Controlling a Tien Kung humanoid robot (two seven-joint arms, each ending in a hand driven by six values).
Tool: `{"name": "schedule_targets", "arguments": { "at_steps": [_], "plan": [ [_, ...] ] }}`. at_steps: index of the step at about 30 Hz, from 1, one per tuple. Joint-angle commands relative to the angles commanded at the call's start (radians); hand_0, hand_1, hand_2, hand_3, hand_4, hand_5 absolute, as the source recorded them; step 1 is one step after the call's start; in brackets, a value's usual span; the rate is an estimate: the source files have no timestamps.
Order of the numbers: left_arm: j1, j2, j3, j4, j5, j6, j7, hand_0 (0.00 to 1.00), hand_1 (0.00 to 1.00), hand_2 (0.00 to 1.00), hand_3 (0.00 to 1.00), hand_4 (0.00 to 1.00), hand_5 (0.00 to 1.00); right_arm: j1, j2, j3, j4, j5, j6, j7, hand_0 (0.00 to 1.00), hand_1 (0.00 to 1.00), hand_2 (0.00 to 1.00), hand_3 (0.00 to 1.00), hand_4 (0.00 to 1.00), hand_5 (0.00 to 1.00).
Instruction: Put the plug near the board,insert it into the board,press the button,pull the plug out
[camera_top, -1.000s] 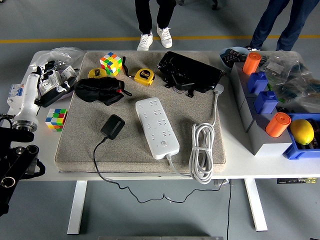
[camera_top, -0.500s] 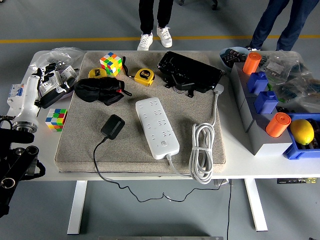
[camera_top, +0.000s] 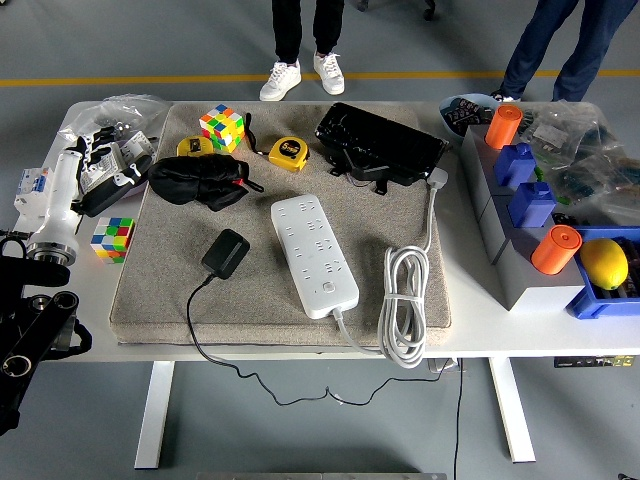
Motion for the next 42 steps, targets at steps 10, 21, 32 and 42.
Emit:
{"name": "schedule_targets", "arguments": {
  "at_steps": [10, 21, 32, 42],
  "plan": [
    [-0.001, -0.003, 0.001, -0.003, 0.001, -0.003, 0.004, 0.805, 0.801, 0.838, 0.823, 0.983, 0.599, 0.000, 0.003, 0.000, -0.001, 0.001, -0.005, 0.006, 0.600, 0.605, 0.546, 0.547, 0.764, 0.271],
    [-0.004, -0.005, 0.005, -0.003, 0.002, -0.007, 0.009, 0.806, 0.800, 0.836, 0.819, 0.982, 0.601, 0.004, -0.003, -0.001, -0.001, 0.005, -0.006, 0.010, 0.600, 0.604, 0.545, 0.547, 0.762, 0.270],
    [-0.010, -0.002, 0.020, -0.005, -0.001, -0.009, 0.010, 0.806, 0.799, 0.834, 0.814, 0.977, 0.602, 0.007, -0.008, -0.005, 0.001, 0.006, -0.006, 0.012, 0.599, 0.604, 0.545, 0.547, 0.761, 0.270],
    [-0.012, -0.001, 0.027, -0.005, -0.002, -0.009, 0.010, 0.806, 0.799, 0.833, 0.808, 0.974, 0.602, 0.007, -0.012, -0.014, 0.001, 0.009, -0.006, 0.013, 0.599, 0.604, 0.545, 0.547, 0.761, 0.270]
  ]
}}
